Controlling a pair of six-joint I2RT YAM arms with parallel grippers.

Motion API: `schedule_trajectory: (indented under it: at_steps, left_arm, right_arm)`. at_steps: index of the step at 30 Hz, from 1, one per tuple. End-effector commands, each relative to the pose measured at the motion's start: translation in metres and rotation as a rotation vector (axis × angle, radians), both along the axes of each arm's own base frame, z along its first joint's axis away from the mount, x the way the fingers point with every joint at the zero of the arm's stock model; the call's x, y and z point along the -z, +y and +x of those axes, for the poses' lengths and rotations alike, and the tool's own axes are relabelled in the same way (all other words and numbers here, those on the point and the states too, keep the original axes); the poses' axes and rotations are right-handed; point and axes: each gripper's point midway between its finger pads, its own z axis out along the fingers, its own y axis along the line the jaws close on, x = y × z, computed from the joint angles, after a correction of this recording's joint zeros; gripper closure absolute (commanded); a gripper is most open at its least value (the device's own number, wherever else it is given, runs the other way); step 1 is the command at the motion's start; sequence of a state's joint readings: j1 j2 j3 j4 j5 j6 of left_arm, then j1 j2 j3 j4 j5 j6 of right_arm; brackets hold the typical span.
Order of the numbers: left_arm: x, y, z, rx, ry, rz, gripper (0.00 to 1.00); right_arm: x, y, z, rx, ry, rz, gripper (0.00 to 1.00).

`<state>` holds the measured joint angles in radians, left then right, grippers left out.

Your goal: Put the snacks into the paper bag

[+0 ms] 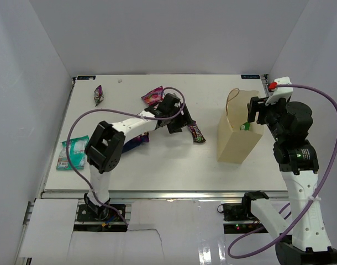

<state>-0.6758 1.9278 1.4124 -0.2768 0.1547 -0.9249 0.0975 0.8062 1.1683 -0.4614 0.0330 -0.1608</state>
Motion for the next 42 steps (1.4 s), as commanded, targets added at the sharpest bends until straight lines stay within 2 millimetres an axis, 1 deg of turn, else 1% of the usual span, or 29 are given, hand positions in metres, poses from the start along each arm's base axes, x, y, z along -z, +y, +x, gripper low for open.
schedule_trajectory:
  at_steps: [1, 3, 4, 6, 7, 9, 12, 14, 15, 16, 18, 19, 20, 22, 23, 25, 26, 27, 28, 29, 30, 32, 33, 35, 36, 38, 39, 41, 42]
  left_arm:
    - [0.019, -0.013, -0.006, -0.062, 0.124, 0.099, 0.18]
    - [0.033, -0.024, 0.001, -0.062, 0.133, 0.118, 0.18]
    - [0.038, -0.03, -0.001, -0.055, 0.138, 0.124, 0.21]
    - [0.052, -0.035, 0.002, -0.051, 0.154, 0.162, 0.25]
    - [0.056, -0.035, 0.003, -0.053, 0.158, 0.173, 0.27]
    - [0.064, -0.035, 0.004, -0.05, 0.16, 0.201, 0.31]
    - [0.074, -0.034, 0.003, -0.041, 0.159, 0.231, 0.42]
    - [0.076, -0.037, 0.003, -0.017, 0.154, 0.23, 0.54]
    - [0.075, -0.041, 0.005, -0.001, 0.141, 0.22, 0.58]
    - [0.075, -0.043, 0.004, 0.018, 0.137, 0.211, 0.65]
    - [0.07, -0.049, 0.006, 0.06, 0.1, 0.192, 0.74]
    - [0.067, -0.049, 0.005, 0.074, 0.086, 0.184, 0.78]
    - [0.065, -0.05, 0.004, 0.101, 0.067, 0.181, 0.85]
    - [0.054, -0.055, 0.008, 0.136, 0.002, 0.145, 0.9]
    - [0.048, -0.053, 0.002, 0.166, -0.019, 0.136, 0.95]
    - [0.034, -0.052, 0.003, 0.211, -0.103, 0.122, 0.98]
    - [0.026, -0.045, -0.006, 0.228, -0.129, 0.118, 0.99]
    - [0.013, -0.046, -0.005, 0.251, -0.199, 0.094, 0.99]
    - [0.002, -0.036, -0.015, 0.268, -0.236, 0.08, 0.99]
    - [-0.005, -0.04, -0.011, 0.278, -0.276, 0.063, 0.99]
    - [-0.022, -0.034, -0.021, 0.302, -0.347, 0.024, 0.99]
    - [-0.044, -0.029, -0.03, 0.325, -0.432, -0.019, 1.0]
    - [-0.063, -0.022, -0.042, 0.341, -0.498, -0.066, 1.0]
    - [-0.078, -0.016, -0.054, 0.352, -0.54, -0.098, 1.0]
    - [-0.092, -0.009, -0.062, 0.354, -0.572, -0.12, 1.0]
    - [-0.107, -0.005, -0.07, 0.358, -0.61, -0.142, 1.0]
    - [-0.12, -0.001, -0.075, 0.355, -0.638, -0.164, 1.0]
    - [-0.136, 0.002, -0.079, 0.348, -0.671, -0.19, 1.0]
    - [-0.149, 0.005, -0.083, 0.345, -0.694, -0.209, 1.0]
  right_arm:
    - [-0.037, -0.001, -0.002, -0.001, -0.114, 0.003, 0.25]
    - [-0.039, 0.002, -0.003, -0.02, -0.119, -0.003, 0.22]
    - [-0.041, 0.003, -0.004, -0.028, -0.123, -0.006, 0.18]
    - [-0.042, 0.016, -0.008, -0.11, -0.125, -0.016, 0.09]
    - [-0.041, 0.016, -0.008, -0.111, -0.121, -0.022, 0.06]
    - [-0.038, 0.027, -0.013, -0.187, -0.113, -0.039, 0.02]
    - [-0.036, 0.044, -0.024, -0.31, -0.116, -0.074, 0.04]
    - [-0.037, 0.055, -0.031, -0.387, -0.133, -0.097, 0.04]
    - [-0.039, 0.057, -0.033, -0.403, -0.14, -0.1, 0.04]
    - [-0.041, 0.061, -0.036, -0.431, -0.15, -0.106, 0.03]
    - [-0.044, 0.064, -0.038, -0.451, -0.158, -0.11, 0.02]
    - [-0.046, 0.066, -0.039, -0.462, -0.165, -0.112, 0.01]
    - [-0.05, 0.067, -0.041, -0.472, -0.177, -0.115, 0.01]
    - [-0.054, 0.071, -0.044, -0.498, -0.189, -0.119, 0.01]
    - [-0.06, 0.073, -0.046, -0.509, -0.202, -0.12, 0.01]
    - [-0.061, 0.079, -0.047, -0.549, -0.189, -0.103, 0.01]
    - [-0.061, 0.084, -0.049, -0.572, -0.165, -0.075, 0.01]
    - [-0.071, 0.088, -0.053, -0.6, -0.169, -0.061, 0.0]
    - [-0.065, 0.098, -0.053, -0.65, -0.106, 0.001, 0.04]
    - [-0.065, 0.102, -0.053, -0.678, -0.094, 0.008, 0.04]
    - [-0.07, 0.107, -0.055, -0.701, -0.075, 0.051, 0.06]
    - [-0.066, 0.118, -0.051, -0.762, -0.012, 0.121, 0.08]
    - [-0.064, 0.124, -0.048, -0.789, 0.033, 0.175, 0.08]
    - [-0.063, 0.129, -0.04, -0.804, 0.072, 0.219, 0.09]
    - [-0.062, 0.136, -0.035, -0.823, 0.108, 0.258, 0.09]
    - [-0.062, 0.145, -0.031, -0.852, 0.142, 0.294, 0.11]
    - [-0.06, 0.15, -0.025, -0.86, 0.173, 0.324, 0.12]
    - [-0.056, 0.162, -0.02, -0.882, 0.201, 0.342, 0.12]
    - [-0.055, 0.165, -0.017, -0.875, 0.211, 0.351, 0.12]
